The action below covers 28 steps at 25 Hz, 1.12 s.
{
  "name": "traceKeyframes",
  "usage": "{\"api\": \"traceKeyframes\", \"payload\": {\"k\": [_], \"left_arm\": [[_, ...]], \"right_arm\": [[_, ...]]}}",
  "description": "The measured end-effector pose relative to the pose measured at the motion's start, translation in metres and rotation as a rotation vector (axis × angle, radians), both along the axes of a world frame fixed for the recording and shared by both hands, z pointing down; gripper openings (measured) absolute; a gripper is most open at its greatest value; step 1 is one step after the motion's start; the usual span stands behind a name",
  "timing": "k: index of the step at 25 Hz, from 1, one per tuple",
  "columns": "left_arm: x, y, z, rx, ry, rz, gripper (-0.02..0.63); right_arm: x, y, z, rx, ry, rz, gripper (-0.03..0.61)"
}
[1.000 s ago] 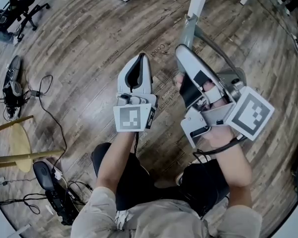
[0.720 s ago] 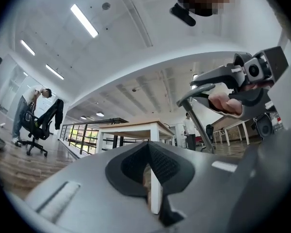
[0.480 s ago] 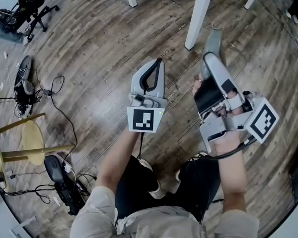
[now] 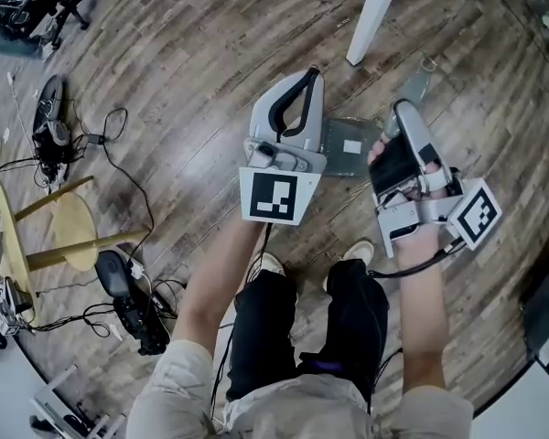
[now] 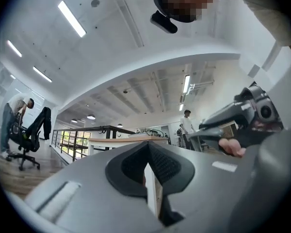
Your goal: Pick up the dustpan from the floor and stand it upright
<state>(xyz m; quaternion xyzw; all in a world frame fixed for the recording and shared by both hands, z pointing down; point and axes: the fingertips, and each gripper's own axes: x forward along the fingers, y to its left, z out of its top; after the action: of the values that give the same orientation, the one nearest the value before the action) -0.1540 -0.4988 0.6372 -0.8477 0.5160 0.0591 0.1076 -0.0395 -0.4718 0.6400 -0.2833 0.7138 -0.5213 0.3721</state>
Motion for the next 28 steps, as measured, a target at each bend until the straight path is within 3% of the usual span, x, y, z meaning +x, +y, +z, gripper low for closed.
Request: {"api": "traceKeyframes", "payload": {"k": [6,11,18,23,28], "left_arm": [[0.018,0.035,-0.115,-0.074,0.039,-0.036,0.020],[0.031,0.045,-0.195,-0.119,0.060,-0.082,0.020],[0.008,0.063,-0.273,-0.176,0.084,-0.136,0.020],[0.020,0.067,-0.332,-0.196,0.088,-0.134,0.020],[0.043,0.081,-0.394,-0.215,0.093,-0.115,0.020]], "right_arm": [[0.028,0.034,-0.063,-0.067,-0.077,0.029,0.078],[0.049,0.043,-0.117,-0.059,-0.145,0.040,0.080],[0.037,0.057,-0.173,-0.065,-0.167,0.052,0.081],[0.048,0.057,-0.214,-0.084,-0.190,0.064,0.210],[0.045,0.077,-0.251,-0.119,-0.053,0.003,0.259]]}}
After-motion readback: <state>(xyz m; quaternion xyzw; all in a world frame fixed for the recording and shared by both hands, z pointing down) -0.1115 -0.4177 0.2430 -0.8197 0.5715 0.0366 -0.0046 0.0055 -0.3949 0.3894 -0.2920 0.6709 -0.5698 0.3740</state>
